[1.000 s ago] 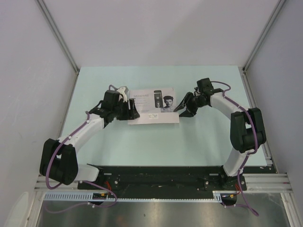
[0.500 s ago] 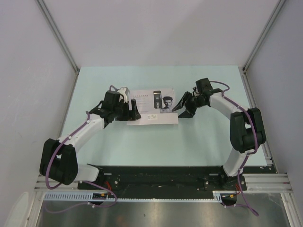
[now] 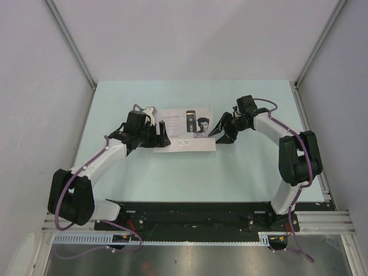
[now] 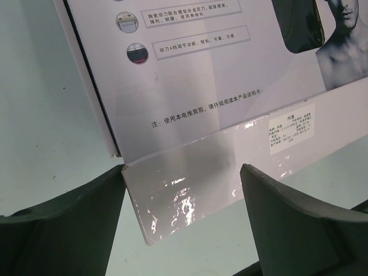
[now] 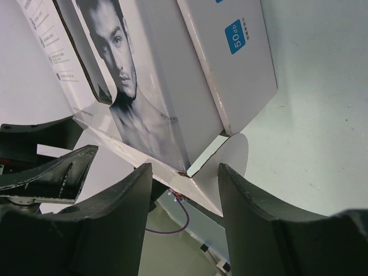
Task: Sort the hair-cutting tools
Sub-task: Close the storage box at the center of the board.
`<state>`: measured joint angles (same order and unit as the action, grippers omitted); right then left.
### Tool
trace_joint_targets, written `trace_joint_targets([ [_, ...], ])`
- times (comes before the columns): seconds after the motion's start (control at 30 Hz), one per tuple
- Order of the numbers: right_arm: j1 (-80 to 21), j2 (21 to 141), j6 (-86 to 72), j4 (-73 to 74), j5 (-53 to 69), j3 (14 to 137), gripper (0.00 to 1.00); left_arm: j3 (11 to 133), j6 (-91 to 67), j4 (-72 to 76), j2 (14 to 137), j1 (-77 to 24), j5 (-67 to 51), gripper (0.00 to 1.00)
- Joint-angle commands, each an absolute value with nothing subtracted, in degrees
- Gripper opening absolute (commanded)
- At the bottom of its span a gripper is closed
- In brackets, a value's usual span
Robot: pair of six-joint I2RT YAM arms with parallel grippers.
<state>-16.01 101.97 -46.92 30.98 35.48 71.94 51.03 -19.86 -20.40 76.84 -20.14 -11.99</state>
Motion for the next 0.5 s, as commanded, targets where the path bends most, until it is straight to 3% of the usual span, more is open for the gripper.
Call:
trace_joint_targets([
  [0.0,-16.8,102.8,-46.9,30.1,38.4,74.4,0.53,53.1,-18.5,-21.1,74.7,-20.8,-12.2,0.84],
  [0.47,-17.1,102.4,-49.1,28.3,39.4,74.4,0.52,53.6,-16.9,-23.2,73.8,-20.8,-9.7,0.89],
])
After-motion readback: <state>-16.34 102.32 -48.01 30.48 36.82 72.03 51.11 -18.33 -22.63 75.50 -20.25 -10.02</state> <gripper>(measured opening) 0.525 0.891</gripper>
